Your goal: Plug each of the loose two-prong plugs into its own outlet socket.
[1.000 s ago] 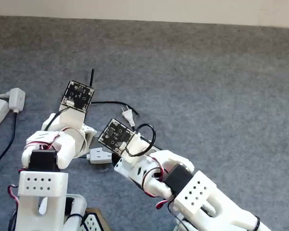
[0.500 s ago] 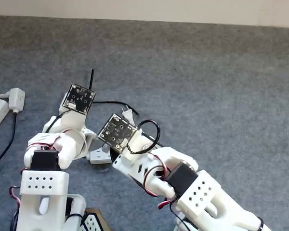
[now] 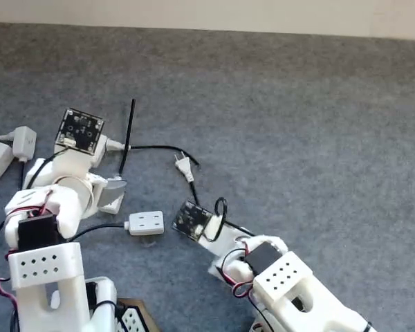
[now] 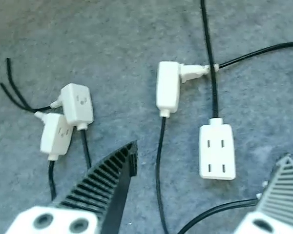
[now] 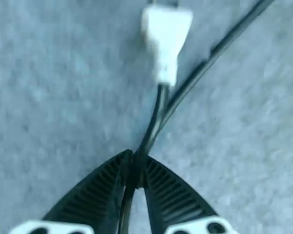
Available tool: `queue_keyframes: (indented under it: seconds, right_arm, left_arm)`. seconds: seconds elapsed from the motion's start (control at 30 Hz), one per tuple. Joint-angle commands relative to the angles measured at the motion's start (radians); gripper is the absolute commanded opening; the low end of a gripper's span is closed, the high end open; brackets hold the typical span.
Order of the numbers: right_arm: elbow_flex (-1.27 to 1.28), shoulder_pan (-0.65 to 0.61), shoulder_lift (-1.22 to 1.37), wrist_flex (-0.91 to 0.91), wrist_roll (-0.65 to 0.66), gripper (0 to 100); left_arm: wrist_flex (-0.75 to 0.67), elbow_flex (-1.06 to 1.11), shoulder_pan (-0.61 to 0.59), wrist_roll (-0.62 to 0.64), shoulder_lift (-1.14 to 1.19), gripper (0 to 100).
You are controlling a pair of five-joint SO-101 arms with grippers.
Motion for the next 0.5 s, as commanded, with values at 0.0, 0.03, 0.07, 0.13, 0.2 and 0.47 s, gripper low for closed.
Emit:
queue_keyframes:
  seconds: [0.0,0.03,0.07,0.13,0.2,0.47]
  right_arm:
    - [-0.071,0.019,-0.018,0.18,0.068,0.7]
    - [-0.097,0.019,-0.018,0.193,0.068,0.9]
    - [-0.122,0.019,-0.018,0.199,0.068,2.6]
    - [-0.171,0.018,-0.016,0.199,0.068,9.8]
    - [-0.223,0.015,-0.015,0.199,0.044,17.1]
    - [-0.472,-0.021,0.329,0.15,-0.026,21.0]
  left_arm:
    - [-0.012,-0.045,-0.045,-0.025,-0.001,41]
    - [-0.012,-0.045,-0.048,-0.025,-0.001,41]
    - [-0.012,-0.045,-0.048,-0.025,-0.001,41]
    - [-0.012,-0.044,-0.05,-0.026,-0.001,41]
    - [-0.014,-0.044,-0.061,-0.028,-0.001,41]
    - [-0.066,-0.041,-0.136,-0.06,0.001,41]
